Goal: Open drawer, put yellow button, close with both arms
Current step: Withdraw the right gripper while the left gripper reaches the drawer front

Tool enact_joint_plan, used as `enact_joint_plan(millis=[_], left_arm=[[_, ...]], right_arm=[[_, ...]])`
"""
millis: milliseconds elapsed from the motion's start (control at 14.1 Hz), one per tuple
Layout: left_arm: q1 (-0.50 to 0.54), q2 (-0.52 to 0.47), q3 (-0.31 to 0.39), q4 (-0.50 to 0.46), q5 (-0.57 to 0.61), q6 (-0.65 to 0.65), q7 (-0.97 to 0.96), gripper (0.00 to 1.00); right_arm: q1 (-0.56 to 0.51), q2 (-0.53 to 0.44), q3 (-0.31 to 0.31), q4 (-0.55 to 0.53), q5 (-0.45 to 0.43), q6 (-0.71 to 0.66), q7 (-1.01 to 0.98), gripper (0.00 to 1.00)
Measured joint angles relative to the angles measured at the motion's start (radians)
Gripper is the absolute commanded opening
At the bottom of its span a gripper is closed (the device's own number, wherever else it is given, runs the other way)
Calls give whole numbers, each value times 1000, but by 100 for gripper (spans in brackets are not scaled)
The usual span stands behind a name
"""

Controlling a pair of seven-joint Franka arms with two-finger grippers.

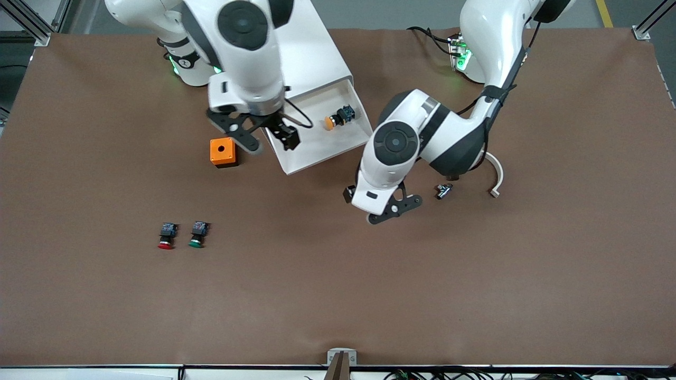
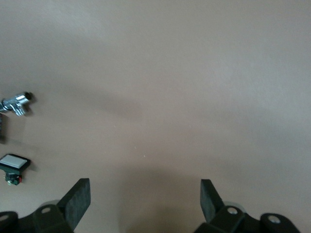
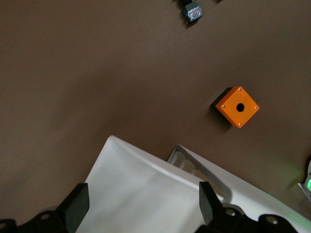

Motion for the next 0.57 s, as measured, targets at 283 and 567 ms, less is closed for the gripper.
enact_joint_plan(millis=[283,567], left_arm=[[-70,0,0,-2,0,0,0,99],[-120,6,-1,-7,0,0,0,99]], right_arm=[[-170,-49,-2,0,18,-66,-298,100],[-316,-63,-3,0,26,-83,-557,100]])
